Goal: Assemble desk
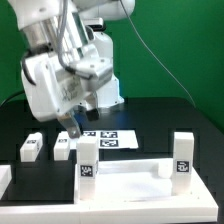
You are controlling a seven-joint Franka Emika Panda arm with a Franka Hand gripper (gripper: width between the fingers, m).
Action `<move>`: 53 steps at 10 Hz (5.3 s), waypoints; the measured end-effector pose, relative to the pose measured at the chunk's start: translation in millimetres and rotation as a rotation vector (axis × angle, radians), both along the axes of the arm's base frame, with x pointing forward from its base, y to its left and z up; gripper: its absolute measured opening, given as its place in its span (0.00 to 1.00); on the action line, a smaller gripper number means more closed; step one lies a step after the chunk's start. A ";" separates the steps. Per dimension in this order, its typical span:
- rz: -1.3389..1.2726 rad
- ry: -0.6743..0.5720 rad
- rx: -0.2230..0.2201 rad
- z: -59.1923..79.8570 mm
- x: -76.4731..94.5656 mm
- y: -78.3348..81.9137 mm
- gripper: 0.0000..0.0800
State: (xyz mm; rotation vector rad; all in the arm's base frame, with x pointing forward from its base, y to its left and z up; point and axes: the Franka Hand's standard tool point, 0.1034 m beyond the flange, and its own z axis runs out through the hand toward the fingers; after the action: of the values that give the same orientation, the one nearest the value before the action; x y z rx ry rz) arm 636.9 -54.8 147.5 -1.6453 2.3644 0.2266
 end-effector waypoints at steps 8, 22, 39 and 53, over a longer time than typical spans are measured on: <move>0.138 0.085 0.027 6.2 -21.9 83.5 0.81; 0.214 0.025 -0.205 -129.0 -99.5 97.3 0.81; 0.280 0.141 -0.105 -131.4 -120.7 70.0 0.08; 1.342 -0.135 -0.107 -124.4 -138.3 -5.2 0.08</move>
Offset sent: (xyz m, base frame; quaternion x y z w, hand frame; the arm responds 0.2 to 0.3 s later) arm -0.0192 0.0682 0.0065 -0.0903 0.0364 -0.0377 0.9945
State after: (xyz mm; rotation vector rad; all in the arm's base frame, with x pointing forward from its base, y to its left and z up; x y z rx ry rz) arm 498.7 -60.1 23.0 -2.8715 0.8357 0.1900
